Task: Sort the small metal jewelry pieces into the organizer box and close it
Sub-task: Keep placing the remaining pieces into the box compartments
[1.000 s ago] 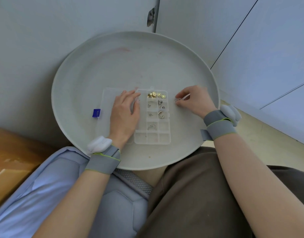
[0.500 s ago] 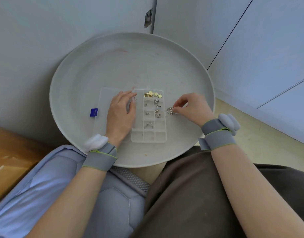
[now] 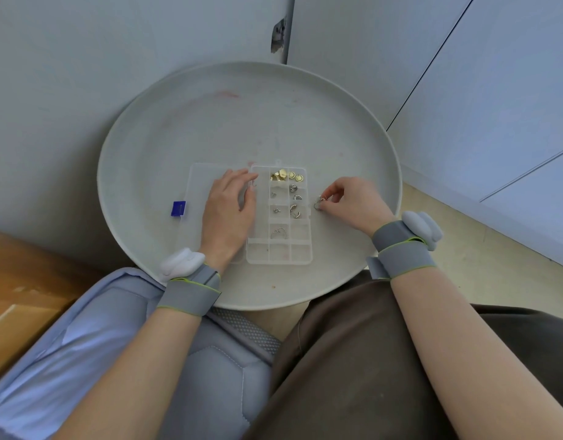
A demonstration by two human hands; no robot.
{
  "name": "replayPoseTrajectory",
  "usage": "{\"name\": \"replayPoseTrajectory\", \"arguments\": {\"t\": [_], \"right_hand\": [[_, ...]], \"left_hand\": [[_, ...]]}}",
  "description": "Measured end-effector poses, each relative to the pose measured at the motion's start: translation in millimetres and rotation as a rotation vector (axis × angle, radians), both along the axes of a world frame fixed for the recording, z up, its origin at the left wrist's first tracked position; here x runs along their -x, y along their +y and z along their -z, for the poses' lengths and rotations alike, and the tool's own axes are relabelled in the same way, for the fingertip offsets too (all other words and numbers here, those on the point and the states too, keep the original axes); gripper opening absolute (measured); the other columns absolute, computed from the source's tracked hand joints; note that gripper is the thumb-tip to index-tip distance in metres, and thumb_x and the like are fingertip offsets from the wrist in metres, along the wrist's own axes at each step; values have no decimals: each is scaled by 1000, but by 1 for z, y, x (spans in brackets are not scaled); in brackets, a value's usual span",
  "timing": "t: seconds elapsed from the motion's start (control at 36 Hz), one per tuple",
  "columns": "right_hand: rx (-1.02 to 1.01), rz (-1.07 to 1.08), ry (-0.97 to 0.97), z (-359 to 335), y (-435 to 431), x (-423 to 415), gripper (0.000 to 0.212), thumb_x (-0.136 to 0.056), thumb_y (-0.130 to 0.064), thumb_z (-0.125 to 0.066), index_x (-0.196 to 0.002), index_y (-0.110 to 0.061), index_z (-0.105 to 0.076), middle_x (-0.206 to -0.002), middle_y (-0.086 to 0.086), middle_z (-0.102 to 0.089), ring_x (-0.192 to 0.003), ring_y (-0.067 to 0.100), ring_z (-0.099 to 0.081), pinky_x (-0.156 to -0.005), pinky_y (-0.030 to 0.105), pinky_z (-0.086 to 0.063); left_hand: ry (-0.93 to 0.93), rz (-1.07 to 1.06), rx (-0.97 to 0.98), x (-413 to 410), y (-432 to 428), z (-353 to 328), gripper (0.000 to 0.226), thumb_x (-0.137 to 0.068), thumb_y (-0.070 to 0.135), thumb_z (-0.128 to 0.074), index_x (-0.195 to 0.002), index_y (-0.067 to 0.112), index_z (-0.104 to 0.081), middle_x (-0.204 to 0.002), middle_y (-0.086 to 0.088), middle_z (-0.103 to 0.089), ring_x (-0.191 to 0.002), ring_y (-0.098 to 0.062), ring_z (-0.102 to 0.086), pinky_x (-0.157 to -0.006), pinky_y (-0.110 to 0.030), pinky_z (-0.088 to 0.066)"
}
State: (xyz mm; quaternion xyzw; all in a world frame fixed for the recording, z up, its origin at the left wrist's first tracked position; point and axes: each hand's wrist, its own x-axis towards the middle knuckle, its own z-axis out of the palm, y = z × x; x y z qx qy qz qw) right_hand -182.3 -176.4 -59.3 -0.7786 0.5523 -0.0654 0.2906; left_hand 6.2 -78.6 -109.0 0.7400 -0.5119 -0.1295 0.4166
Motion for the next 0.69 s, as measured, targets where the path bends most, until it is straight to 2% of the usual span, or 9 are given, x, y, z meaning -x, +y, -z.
{"name": "replayPoseTrajectory", "arguments": {"t": [0.11, 0.25, 0.31, 0.44, 0.56, 0.58, 0.64, 0.69], "right_hand": [[19, -30, 17, 0, 2, -1, 14, -80, -17, -67, -91, -11, -72, -79, 1, -60, -70, 13, -50, -53, 8, -32], [52, 24, -53, -2, 1, 2, 14, -81, -13, -63, -88, -12, -75, -82, 3, -68, -61, 5, -49, -48, 1, -35], [72, 71, -112, -5, 1, 3, 14, -81, -13, -64, -87, -13, -76, -79, 1, -68, -67, 8, -54, -52, 0, -36], [86, 200, -214, -7, 1, 7, 11, -77, -18, -69, -85, -15, -76, -78, 2, -72, -73, 10, -61, -62, 13, -42], [89, 240, -248, -9, 0, 8, 10, -79, -23, -69, -83, -17, -76, -75, -4, -68, -66, 2, -56, -58, 1, -38], [71, 254, -266, -9, 0, 9, 9, -80, -25, -69, -81, -19, -76, -71, -6, -67, -63, 0, -55, -60, 3, -40], [12, 276, -307, -9, 0, 8, 9, -79, -28, -68, -76, -22, -75, -67, -9, -67, -60, 2, -55, -69, 18, -49], [-54, 278, -325, -10, 1, 7, 11, -78, -29, -68, -74, -22, -74, -71, -7, -70, -61, 5, -55, -70, 26, -52]], "left_hand": [[3, 0, -7, 1, 1, -1, 29, -96, 22, -47, -121, 16, -61, -131, 0, -57, -133, -17, -38, -104, -15, -22], [0, -2, -11, 1, 1, -1, 29, -96, 22, -47, -121, 16, -60, -131, 0, -57, -134, -17, -37, -104, -13, -20], [-3, 1, -13, 1, 1, -1, 29, -96, 21, -47, -122, 16, -60, -132, 0, -56, -134, -17, -37, -104, -13, -19], [-5, -1, -8, 1, 0, 0, 28, -96, 21, -48, -120, 16, -61, -131, 0, -57, -133, -17, -38, -103, -11, -20], [-10, -3, -3, 0, 0, 0, 28, -96, 20, -48, -120, 16, -61, -130, 0, -58, -131, -18, -40, -101, -10, -20], [-9, -2, -3, 0, 0, 0, 28, -96, 21, -48, -120, 16, -61, -130, 0, -58, -131, -18, -40, -101, -10, -20], [-9, 0, -4, 0, 1, 1, 27, -96, 21, -48, -119, 16, -61, -130, 0, -58, -132, -18, -40, -101, -10, -21], [-2, 0, -6, 1, 1, 0, 27, -96, 21, -49, -119, 17, -61, -130, 1, -57, -132, -18, -39, -101, -8, -19]]}}
